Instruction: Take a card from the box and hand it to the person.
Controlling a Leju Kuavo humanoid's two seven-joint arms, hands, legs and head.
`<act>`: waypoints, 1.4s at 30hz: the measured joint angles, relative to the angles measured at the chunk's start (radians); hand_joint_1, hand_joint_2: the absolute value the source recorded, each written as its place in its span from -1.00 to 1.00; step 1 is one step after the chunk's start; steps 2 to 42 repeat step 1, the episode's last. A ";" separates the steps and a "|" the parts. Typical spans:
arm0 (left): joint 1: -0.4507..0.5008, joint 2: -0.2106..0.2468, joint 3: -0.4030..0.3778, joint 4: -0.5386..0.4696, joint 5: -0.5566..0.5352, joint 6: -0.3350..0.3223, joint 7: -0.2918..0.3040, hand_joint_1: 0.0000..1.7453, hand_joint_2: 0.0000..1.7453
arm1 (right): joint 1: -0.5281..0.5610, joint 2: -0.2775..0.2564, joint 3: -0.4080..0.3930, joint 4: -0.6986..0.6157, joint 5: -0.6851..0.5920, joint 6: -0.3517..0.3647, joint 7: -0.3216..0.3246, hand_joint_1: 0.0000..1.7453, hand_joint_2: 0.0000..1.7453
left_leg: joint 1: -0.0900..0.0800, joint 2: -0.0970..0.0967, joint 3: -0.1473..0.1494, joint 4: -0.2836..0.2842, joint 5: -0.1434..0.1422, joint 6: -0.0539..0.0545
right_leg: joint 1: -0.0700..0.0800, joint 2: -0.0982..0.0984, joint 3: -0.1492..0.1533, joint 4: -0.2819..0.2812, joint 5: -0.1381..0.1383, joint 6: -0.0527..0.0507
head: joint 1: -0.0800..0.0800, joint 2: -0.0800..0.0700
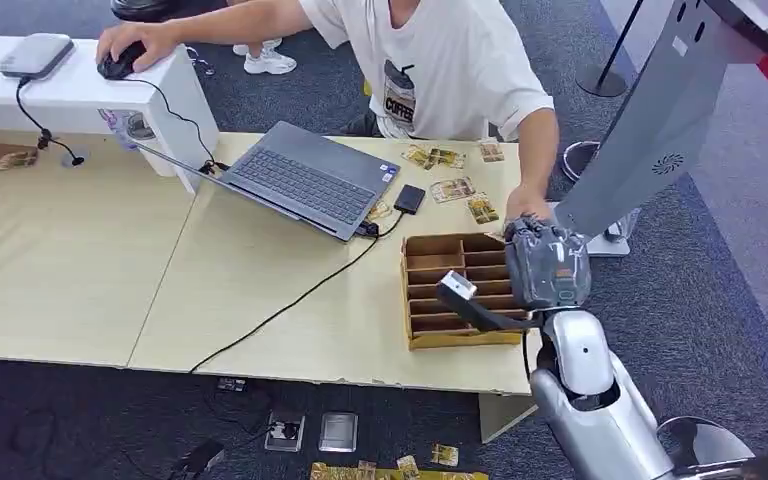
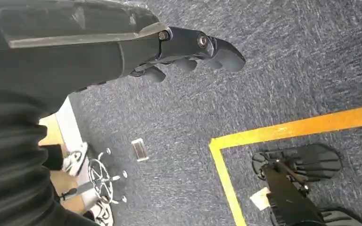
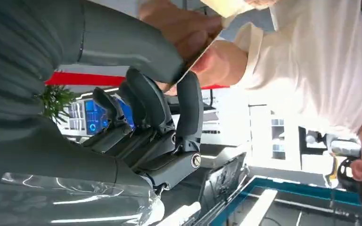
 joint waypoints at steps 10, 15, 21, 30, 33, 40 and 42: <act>0.000 0.000 0.000 0.000 0.000 0.001 0.000 -1.00 1.00 | 0.001 0.000 -0.003 -0.005 0.001 -0.004 0.000 0.78 1.00 | 0.000 0.000 0.000 0.000 0.000 0.000 | 0.000 0.000 0.000 0.000 0.000 0.000 | 0.000 0.000; 0.000 0.000 0.000 0.000 0.000 0.001 0.000 -1.00 1.00 | 0.001 0.000 -0.003 -0.005 0.001 -0.004 0.000 0.78 1.00 | 0.000 0.000 0.000 0.000 0.000 0.000 | 0.000 0.000 0.000 0.000 0.000 0.000 | 0.000 0.000; 0.000 0.000 0.000 0.000 0.000 0.001 0.000 -1.00 1.00 | 0.001 0.000 -0.003 -0.005 0.001 -0.004 0.000 0.78 1.00 | 0.000 0.000 0.000 0.000 0.000 0.000 | 0.000 0.000 0.000 0.000 0.000 0.000 | 0.000 0.000; 0.000 0.000 0.000 0.000 0.000 0.001 0.000 -1.00 1.00 | 0.001 0.000 -0.003 -0.005 0.001 -0.004 0.000 0.78 1.00 | 0.000 0.000 0.000 0.000 0.000 0.000 | 0.000 0.000 0.000 0.000 0.000 0.000 | 0.000 0.000; 0.000 0.000 0.000 0.000 0.000 0.001 0.000 -1.00 1.00 | 0.001 0.000 -0.003 -0.005 0.001 -0.004 0.000 0.78 1.00 | 0.000 0.000 0.000 0.000 0.000 0.000 | 0.000 0.000 0.000 0.000 0.000 0.000 | 0.000 0.000; 0.000 0.000 0.000 0.000 0.000 0.001 0.000 -1.00 1.00 | 0.001 0.000 -0.003 -0.005 0.001 -0.004 0.000 0.78 1.00 | 0.000 0.000 0.000 0.000 0.000 0.000 | 0.000 0.000 0.000 0.000 0.000 0.000 | 0.000 0.000; 0.000 0.000 0.000 0.000 0.000 0.001 0.000 -1.00 1.00 | 0.001 0.000 -0.003 -0.005 0.001 -0.004 0.000 0.78 1.00 | 0.000 0.000 0.000 0.000 0.000 0.000 | 0.000 0.000 0.000 0.000 0.000 0.000 | 0.000 0.000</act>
